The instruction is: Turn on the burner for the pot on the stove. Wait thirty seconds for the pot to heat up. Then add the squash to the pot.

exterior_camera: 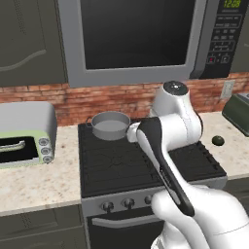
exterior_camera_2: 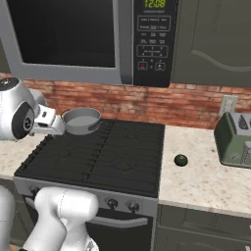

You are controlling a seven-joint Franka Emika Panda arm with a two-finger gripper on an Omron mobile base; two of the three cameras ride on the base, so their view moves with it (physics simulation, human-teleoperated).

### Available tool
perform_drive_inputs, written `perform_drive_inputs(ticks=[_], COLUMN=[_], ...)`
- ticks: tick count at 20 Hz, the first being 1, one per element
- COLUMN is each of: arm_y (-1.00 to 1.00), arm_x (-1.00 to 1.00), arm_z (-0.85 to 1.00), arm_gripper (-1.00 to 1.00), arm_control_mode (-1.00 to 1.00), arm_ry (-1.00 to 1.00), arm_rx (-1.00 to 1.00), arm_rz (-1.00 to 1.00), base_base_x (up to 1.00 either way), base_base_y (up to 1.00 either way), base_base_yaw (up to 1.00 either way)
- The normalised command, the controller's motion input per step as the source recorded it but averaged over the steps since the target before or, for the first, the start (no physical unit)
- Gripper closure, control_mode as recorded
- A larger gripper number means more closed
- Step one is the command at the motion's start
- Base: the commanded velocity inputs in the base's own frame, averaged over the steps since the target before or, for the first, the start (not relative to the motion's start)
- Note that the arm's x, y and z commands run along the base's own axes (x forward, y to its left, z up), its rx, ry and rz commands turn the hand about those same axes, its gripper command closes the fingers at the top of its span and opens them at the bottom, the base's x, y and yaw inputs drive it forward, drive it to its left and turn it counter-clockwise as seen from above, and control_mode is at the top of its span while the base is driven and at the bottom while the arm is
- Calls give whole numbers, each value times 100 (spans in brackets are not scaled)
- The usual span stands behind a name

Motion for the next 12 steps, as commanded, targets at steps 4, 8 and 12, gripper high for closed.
perform_drive_inputs(ticks=[4, 8, 12], arm_y=[69, 44, 15], arm_x=[-40, -47, -58], arm_z=[-42, -27, -20], arm_gripper=[-100, -100, -100], arm_control_mode=[-100, -100, -100], arm_ry=[0, -4, -13], arm_rx=[0, 0, 0], arm_rz=[0, 0, -2], base_base_x=[0, 0, 0], base_base_y=[0, 0, 0], base_base_yaw=[0, 0, 0])
